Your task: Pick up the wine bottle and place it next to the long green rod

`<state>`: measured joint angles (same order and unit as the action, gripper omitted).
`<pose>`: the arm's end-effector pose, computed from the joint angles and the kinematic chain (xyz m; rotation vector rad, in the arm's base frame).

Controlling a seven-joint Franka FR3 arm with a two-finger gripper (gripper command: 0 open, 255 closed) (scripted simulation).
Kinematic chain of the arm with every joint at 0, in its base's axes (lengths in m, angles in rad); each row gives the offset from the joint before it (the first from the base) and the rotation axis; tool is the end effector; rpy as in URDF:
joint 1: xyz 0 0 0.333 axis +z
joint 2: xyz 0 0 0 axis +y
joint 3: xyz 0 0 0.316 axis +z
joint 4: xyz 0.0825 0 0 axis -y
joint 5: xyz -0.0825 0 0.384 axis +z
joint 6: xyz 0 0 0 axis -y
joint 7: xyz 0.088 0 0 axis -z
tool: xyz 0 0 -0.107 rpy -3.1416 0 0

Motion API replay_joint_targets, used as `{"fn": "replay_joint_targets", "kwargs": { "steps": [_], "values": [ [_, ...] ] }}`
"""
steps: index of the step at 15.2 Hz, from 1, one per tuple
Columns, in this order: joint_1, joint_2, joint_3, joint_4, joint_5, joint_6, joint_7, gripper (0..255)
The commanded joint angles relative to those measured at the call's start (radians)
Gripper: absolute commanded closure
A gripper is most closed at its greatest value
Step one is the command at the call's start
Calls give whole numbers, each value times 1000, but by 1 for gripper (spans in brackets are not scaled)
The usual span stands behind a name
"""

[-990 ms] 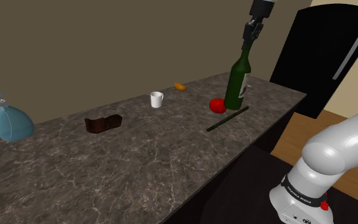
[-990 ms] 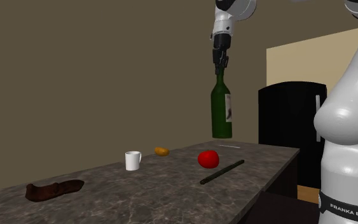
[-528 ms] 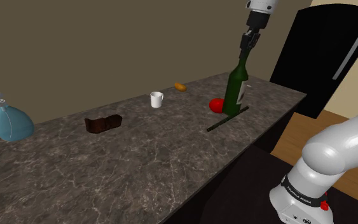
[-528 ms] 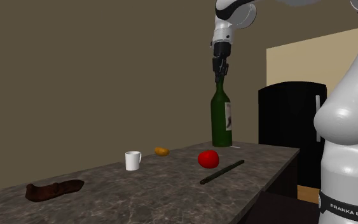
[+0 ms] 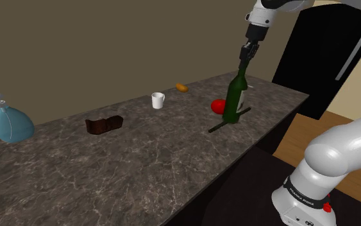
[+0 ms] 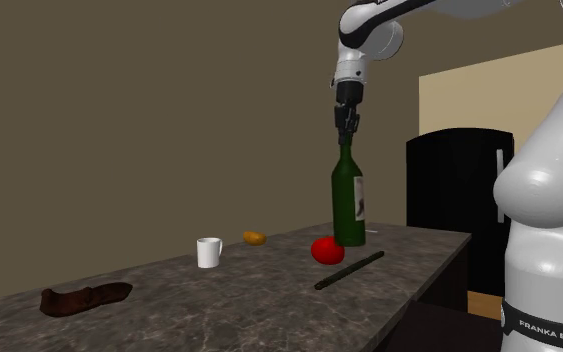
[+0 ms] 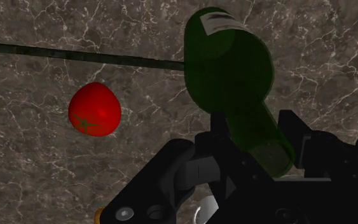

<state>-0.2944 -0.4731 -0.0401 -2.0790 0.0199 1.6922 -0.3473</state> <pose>0.3897 -0.1371 0.6217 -3.1307 -0.0233 -0.1468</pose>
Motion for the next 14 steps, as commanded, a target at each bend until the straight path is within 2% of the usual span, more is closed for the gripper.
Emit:
{"fn": "replay_joint_targets", "kwargs": {
  "steps": [1, 14],
  "values": [
    [0, -4, 1, -30, 0, 27, 0, 255],
    [-1, -17, 0, -216, 0, 200, -5, 255]
  ]
}}
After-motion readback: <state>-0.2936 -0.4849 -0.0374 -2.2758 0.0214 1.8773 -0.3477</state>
